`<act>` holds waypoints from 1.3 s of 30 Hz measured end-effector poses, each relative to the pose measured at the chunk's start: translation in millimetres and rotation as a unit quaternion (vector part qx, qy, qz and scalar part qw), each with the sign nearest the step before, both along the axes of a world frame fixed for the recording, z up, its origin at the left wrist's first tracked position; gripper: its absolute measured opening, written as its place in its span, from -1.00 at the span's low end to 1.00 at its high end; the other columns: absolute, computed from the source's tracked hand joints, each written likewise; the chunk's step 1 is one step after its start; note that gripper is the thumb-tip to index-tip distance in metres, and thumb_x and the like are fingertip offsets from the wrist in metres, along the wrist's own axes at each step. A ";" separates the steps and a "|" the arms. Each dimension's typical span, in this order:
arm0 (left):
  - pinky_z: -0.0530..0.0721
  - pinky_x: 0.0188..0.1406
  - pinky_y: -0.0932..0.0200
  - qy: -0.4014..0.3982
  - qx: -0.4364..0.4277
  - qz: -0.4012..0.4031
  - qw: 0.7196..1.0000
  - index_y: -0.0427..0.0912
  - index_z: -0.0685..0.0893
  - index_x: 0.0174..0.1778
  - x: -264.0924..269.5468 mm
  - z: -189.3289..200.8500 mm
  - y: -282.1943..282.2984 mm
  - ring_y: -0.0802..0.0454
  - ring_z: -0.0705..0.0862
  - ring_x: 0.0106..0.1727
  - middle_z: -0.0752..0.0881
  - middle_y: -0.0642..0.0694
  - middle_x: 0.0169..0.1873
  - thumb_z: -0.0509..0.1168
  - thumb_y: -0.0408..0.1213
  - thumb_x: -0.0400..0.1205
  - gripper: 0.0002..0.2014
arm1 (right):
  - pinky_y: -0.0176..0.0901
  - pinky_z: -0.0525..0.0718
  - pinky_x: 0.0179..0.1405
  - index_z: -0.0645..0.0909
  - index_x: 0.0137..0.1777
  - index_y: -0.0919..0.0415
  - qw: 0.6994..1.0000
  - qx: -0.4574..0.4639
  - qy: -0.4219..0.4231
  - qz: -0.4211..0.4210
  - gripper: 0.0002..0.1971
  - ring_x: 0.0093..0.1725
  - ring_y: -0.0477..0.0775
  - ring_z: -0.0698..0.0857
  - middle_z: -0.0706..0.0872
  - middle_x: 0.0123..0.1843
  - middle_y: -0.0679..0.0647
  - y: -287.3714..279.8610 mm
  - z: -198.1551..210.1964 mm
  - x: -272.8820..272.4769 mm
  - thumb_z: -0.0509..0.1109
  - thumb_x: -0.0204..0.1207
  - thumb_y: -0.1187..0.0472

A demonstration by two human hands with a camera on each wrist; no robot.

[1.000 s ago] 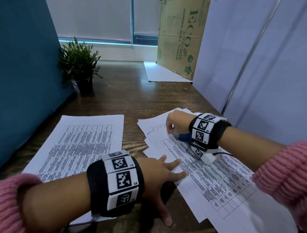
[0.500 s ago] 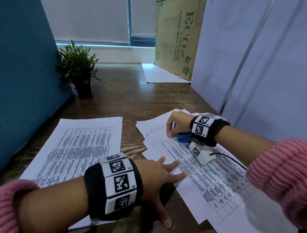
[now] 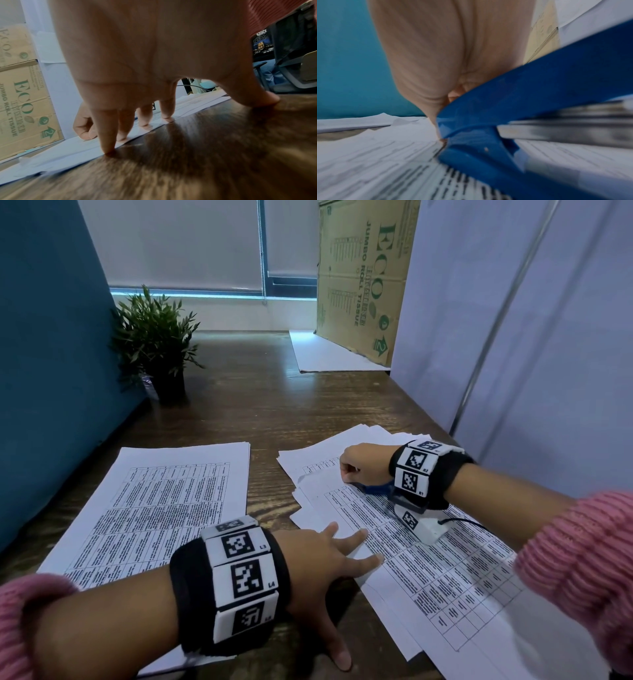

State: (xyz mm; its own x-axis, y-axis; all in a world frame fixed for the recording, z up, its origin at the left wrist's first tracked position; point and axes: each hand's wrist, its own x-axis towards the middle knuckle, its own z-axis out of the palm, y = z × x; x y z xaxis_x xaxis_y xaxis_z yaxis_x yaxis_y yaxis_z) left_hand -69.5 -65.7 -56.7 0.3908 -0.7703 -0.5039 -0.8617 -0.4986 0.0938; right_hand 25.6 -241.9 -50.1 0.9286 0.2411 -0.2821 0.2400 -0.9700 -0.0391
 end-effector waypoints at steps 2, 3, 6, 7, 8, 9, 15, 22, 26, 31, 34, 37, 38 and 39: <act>0.17 0.55 -0.36 -0.001 -0.001 0.001 1.000 0.36 -0.25 0.58 -0.2 -0.5 0.3 -0.09 -0.25 0.66 -0.37 0.22 0.59 0.42 0.34 0.30 0.11 | 0.01 0.60 0.16 0.64 0.12 0.46 1.000 0.004 0.009 -0.003 -0.72 -0.01 0.30 0.64 0.73 0.14 0.30 0.4 0.9 -0.5 0.21 0.62 0.27; 0.16 0.56 -0.36 -0.001 -0.002 0.001 1.000 0.36 -0.25 0.58 -0.4 -0.7 0.4 -0.09 -0.25 0.66 -0.37 0.22 0.59 0.42 0.34 0.30 0.12 | 0.00 0.60 0.16 0.64 0.12 0.47 1.000 0.008 0.009 -0.003 -0.72 0.09 0.31 0.66 0.73 0.14 0.30 -0.5 1.6 -0.2 0.22 0.62 0.26; 0.16 0.55 -0.37 0.002 -0.001 0.000 1.000 0.36 -0.25 0.58 0.3 -0.6 0.4 -0.10 -0.25 0.66 -0.37 0.21 0.59 0.42 0.33 0.31 0.11 | -0.01 0.61 0.02 0.64 0.07 0.51 0.999 0.035 0.000 -0.007 -0.73 0.00 0.30 0.67 0.74 0.10 0.34 -5.3 2.8 3.0 0.22 0.59 0.29; 0.17 0.55 -0.37 0.002 -0.001 -0.001 1.000 0.36 -0.25 0.58 0.5 -0.5 0.4 -0.10 -0.25 0.66 -0.38 0.21 0.59 0.42 0.33 0.31 0.11 | -0.06 0.58 -0.07 0.64 0.05 0.52 0.999 0.045 0.003 -0.010 -0.73 -0.09 0.26 0.65 0.74 0.08 0.35 -6.1 3.7 3.1 0.21 0.58 0.31; 0.17 0.55 -0.37 0.003 -0.001 0.000 1.000 0.36 -0.25 0.58 0.8 -0.5 0.2 -0.10 -0.25 0.66 -0.37 0.21 0.59 0.42 0.33 0.31 0.11 | -0.12 0.53 -0.11 0.64 0.03 0.54 0.999 0.051 0.008 -0.012 -0.74 -0.12 0.24 0.63 0.75 0.06 0.36 -6.7 4.4 3.3 0.21 0.58 0.33; 0.16 0.55 -0.37 0.003 -0.001 0.001 1.000 0.37 -0.25 0.58 0.7 -0.8 0.2 -0.10 -0.25 0.66 -0.37 0.21 0.59 0.42 0.33 0.30 0.11 | -0.15 0.50 -0.14 0.64 0.02 0.55 0.998 0.055 0.011 -0.010 -0.74 -0.12 0.26 0.62 0.75 0.06 0.37 -7.3 5.2 3.5 0.21 0.57 0.34; 0.14 0.56 -0.37 0.004 0.005 0.001 1.000 0.37 -0.26 0.57 0.4 -0.3 -0.4 -0.10 -0.26 0.66 -0.39 0.22 0.59 0.41 0.34 0.30 0.12 | -0.06 0.73 0.00 0.74 -0.22 0.12 0.997 0.030 -0.072 0.002 -0.86 -0.16 -0.01 0.73 0.82 -0.17 -0.05 -10.4 0.7 2.2 0.36 0.47 0.15; 0.11 0.57 -0.38 0.008 0.004 0.001 1.000 0.37 -0.28 0.57 0.7 1.1 -0.4 -0.11 -0.27 0.65 -0.39 0.21 0.59 0.42 0.33 0.31 0.11 | -0.26 0.62 0.01 0.76 -0.13 0.14 0.997 0.035 -0.057 0.025 -0.90 -0.11 -0.10 0.69 0.82 -0.10 -0.05 -4.2 6.5 -7.2 0.41 0.52 0.21; 0.09 0.57 -0.37 0.009 0.007 0.001 1.000 0.36 -0.27 0.57 0.6 1.7 -0.7 -0.11 -0.28 0.65 -0.38 0.20 0.59 0.41 0.33 0.32 0.11 | -0.09 0.73 0.03 0.75 -0.24 0.00 0.998 0.010 -0.060 0.017 -0.94 -0.14 -0.18 0.73 0.81 -0.22 -0.16 -4.8 5.8 -5.2 0.48 0.44 0.11; 0.09 0.57 -0.37 0.008 0.009 0.002 1.000 0.36 -0.26 0.58 0.1 1.2 -0.4 -0.10 -0.28 0.65 -0.38 0.20 0.59 0.41 0.34 0.32 0.11 | -0.25 0.67 -0.03 0.78 -0.07 0.22 0.999 0.019 -0.045 0.023 -0.89 -0.12 -0.06 0.70 0.82 -0.05 0.01 3.5 8.4 -5.1 0.43 0.51 0.27; 0.08 0.57 -0.37 0.010 0.008 0.003 1.000 0.35 -0.26 0.58 0.1 2.3 -0.4 -0.11 -0.28 0.65 -0.38 0.19 0.60 0.41 0.33 0.32 0.11 | -0.30 0.63 -0.08 0.77 -0.05 0.24 0.999 0.010 -0.040 0.020 -0.88 -0.11 -0.05 0.68 0.81 -0.03 0.03 4.7 6.3 -4.6 0.39 0.52 0.30; 0.08 0.57 -0.37 0.009 0.009 0.003 1.000 0.35 -0.26 0.58 -0.2 3.3 -0.6 -0.12 -0.27 0.65 -0.38 0.18 0.60 0.41 0.33 0.33 0.11 | -0.13 0.68 0.10 0.76 -0.06 0.23 0.998 0.003 -0.050 0.025 -0.87 -0.03 0.00 0.73 0.81 -0.04 0.01 4.5 5.0 -5.0 0.37 0.52 0.28; 0.09 0.57 -0.37 0.009 0.010 0.002 1.000 0.35 -0.26 0.58 -0.2 3.4 -0.6 -0.12 -0.27 0.65 -0.38 0.18 0.60 0.40 0.33 0.33 0.11 | -0.12 0.68 0.11 0.75 -0.04 0.25 0.998 0.003 -0.048 0.026 -0.86 -0.02 0.01 0.72 0.81 -0.03 0.03 5.1 5.3 -5.5 0.36 0.53 0.28; 0.09 0.57 -0.38 0.008 0.011 0.001 1.000 0.35 -0.26 0.58 -0.3 3.3 -0.5 -0.12 -0.27 0.65 -0.38 0.19 0.60 0.40 0.33 0.33 0.11 | -0.12 0.67 0.11 0.74 -0.03 0.26 0.999 0.001 -0.044 0.027 -0.85 -0.01 0.02 0.71 0.80 -0.01 0.05 5.5 5.1 -5.9 0.34 0.55 0.27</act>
State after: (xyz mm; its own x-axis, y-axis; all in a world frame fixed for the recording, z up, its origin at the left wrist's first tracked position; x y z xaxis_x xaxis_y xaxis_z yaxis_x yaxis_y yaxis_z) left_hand -69.7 -66.2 -53.4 0.3837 -0.7586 -0.5267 -0.8592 -0.5023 0.0975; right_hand 19.8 -236.4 -45.0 0.9359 0.2910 -0.1986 0.2936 -0.9558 -0.0169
